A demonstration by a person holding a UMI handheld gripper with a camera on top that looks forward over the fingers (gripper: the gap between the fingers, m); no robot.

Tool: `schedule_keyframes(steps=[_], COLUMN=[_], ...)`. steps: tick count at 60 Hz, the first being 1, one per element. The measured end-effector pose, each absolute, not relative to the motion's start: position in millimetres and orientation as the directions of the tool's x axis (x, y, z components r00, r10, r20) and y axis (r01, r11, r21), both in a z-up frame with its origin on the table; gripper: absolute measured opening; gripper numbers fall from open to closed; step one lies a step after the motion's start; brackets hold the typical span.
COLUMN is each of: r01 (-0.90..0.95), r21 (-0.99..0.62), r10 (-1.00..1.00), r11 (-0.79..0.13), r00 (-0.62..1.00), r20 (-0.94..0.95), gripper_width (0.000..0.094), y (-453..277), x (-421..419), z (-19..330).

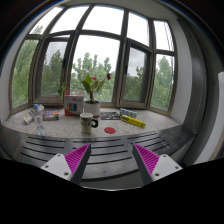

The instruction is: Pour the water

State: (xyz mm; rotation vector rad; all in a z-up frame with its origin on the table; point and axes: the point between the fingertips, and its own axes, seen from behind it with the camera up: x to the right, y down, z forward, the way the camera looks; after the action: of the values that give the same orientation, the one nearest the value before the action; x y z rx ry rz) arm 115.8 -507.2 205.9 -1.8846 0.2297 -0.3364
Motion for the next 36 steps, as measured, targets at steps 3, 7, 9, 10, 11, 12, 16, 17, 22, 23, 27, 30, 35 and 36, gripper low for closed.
schedule_keyframes(steps=[3,7,9,10,11,12,16,17,22,23,27,30,35,36], r01=[0.004,0.005,0.009,0.012,0.015,0.017,0.023,0.024,0.03,0.033,0.047,0.059,0.068,0.068], r21=[-0.941,-0.938,-0.936,-0.935,-0.935,-0.934,-0.929,-0.927,-0.921,-0.919,-0.915,-0.912,-0.909,-0.91], r10=[-0.321,-0.317,-0.313,-0.31,-0.307,-0.305,-0.29,-0.284,-0.238,-0.225,-0.171,-0.131,-0.075,-0.065], r11=[-0.337,-0.348,-0.352,-0.353,-0.355,-0.358,-0.37,-0.373,-0.389,-0.392,-0.402,-0.405,-0.411,-0.41], r00=[0.94,0.94,0.941,0.942,0.943,0.943,0.947,0.949,0.962,0.966,0.977,0.984,0.991,0.993], r20=[0.119,0.123,0.127,0.129,0.132,0.134,0.139,0.139,0.131,0.13,0.125,0.121,0.108,0.103], gripper_width=[0.0857,0.0857,0.0857,0.0857,0.0857,0.0857,0.0857,0.0856,0.0853,0.0855,0.0856,0.086,0.0855,0.0854], y=[-509,-511,-513,-514,-515,-516,-520,-520,-519,-519,-511,-500,-473,-464], x=[115,112,109,107,104,102,86,81,45,37,0,-31,-82,-93], z=[203,196,191,189,186,184,171,167,146,142,124,111,96,95])
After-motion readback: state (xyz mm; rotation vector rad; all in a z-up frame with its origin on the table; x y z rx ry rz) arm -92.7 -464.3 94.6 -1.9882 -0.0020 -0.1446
